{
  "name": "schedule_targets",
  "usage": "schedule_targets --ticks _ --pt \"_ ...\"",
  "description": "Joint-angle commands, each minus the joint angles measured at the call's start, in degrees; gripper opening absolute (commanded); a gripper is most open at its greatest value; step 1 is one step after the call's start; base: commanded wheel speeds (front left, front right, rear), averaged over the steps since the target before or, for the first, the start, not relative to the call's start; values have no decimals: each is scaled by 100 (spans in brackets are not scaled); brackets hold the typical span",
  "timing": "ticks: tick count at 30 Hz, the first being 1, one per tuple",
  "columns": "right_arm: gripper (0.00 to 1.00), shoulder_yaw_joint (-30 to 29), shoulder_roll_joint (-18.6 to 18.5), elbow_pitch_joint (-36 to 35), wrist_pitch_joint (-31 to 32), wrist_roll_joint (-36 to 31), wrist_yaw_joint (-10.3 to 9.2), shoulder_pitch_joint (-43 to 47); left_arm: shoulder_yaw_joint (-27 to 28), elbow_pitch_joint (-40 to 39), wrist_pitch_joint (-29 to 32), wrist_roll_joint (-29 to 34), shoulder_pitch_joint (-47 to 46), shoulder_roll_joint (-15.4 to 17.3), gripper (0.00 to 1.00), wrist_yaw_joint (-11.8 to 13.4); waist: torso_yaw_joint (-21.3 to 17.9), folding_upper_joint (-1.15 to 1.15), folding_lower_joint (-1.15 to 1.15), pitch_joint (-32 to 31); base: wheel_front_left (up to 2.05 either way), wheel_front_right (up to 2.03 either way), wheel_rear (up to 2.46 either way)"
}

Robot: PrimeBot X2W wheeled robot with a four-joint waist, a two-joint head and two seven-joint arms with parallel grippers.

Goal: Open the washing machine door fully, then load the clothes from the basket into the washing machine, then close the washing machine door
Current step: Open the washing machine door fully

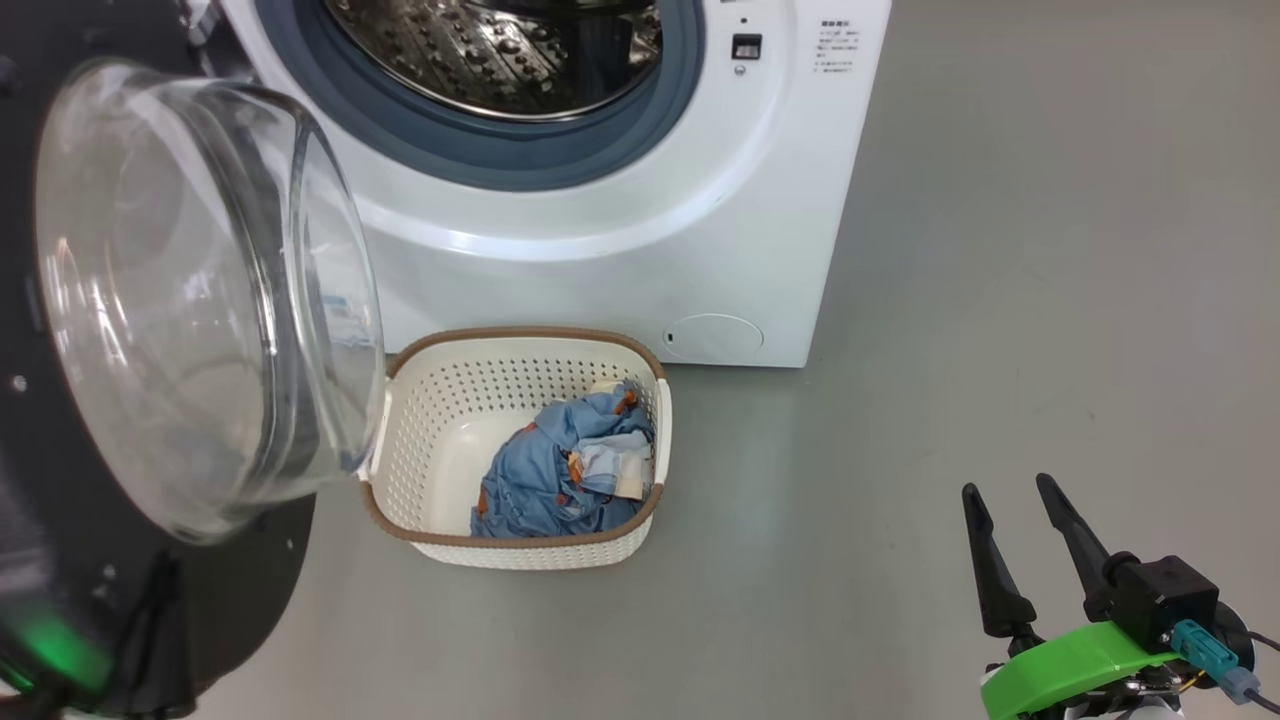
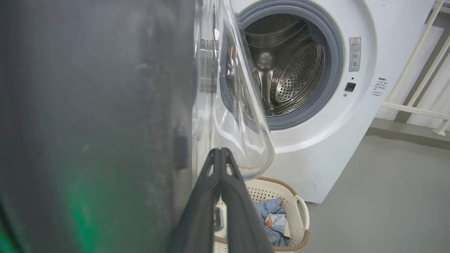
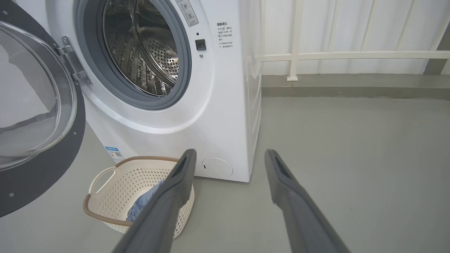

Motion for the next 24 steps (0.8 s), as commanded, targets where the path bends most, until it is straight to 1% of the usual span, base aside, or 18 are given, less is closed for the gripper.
schedule_targets --ticks 1,8,13,18,24 --pt "100 157 -19 -111 -27 15 35 -157 391 -72 -13 83 -171 123 0 68 22 0 0 -32 0 0 0" --pt "100 163 -19 -91 -27 7 35 -141 1104 191 -13 115 -145 -13 0 73 -21 0 0 -63 0 0 0" --pt "100 173 -19 -118 -27 2 35 -127 1620 546 -13 7 -350 42 0 86 -75 0 0 0 0 0 0" --pt "100 170 -19 -182 -27 -56 35 -172 2099 1024 -13 -143 -713 274 0 93 -113 0 0 178 0 0 0" --pt "100 219 -19 -206 -27 -69 35 -240 2500 1652 -13 -271 -1248 745 0 82 -123 0 0 384 0 0 0"
